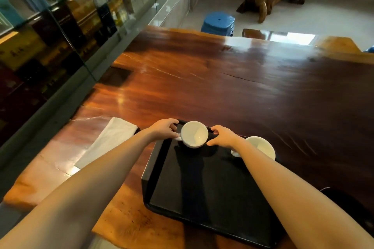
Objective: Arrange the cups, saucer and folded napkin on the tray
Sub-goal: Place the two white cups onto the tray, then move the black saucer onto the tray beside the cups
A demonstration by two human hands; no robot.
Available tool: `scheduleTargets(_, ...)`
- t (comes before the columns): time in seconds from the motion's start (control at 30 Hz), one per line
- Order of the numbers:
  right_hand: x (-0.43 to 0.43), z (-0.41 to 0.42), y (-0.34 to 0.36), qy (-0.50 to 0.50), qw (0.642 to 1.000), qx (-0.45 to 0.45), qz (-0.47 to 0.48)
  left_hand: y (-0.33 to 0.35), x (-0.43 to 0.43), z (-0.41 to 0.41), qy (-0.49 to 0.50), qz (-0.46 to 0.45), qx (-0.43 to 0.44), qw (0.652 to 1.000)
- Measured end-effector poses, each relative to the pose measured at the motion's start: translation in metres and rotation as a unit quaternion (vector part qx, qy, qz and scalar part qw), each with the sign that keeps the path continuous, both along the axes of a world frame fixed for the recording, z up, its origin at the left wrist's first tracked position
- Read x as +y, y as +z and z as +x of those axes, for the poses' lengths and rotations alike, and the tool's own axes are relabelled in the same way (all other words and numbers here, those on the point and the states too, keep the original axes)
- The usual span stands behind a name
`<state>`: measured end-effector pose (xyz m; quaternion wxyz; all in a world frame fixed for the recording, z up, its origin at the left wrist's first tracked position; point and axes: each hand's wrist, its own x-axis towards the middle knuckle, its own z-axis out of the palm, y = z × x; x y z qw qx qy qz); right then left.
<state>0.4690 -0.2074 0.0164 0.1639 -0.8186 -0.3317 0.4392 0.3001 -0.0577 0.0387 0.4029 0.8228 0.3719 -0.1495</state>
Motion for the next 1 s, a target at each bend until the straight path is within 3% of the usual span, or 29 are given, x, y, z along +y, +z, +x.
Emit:
scheduleTargets(0.3,-0.026,0.026,0.084,0.067,0.995,-0.065,-0.042,0.079,-0.001,0.033,-0.084,0.017,-0.006,0.996)
scheduleTargets(0.57,-0.083,0.041,0.136,0.061,0.993,-0.056,-0.08,0.117,-0.056,0.078,-0.196,0.05,0.028,0.979)
scheduleTargets(1.0,-0.233,0.089,0.134,0.007,0.994,-0.11,-0.02,0.111,-0.205,0.154,-0.273,0.058,0.041,0.959)
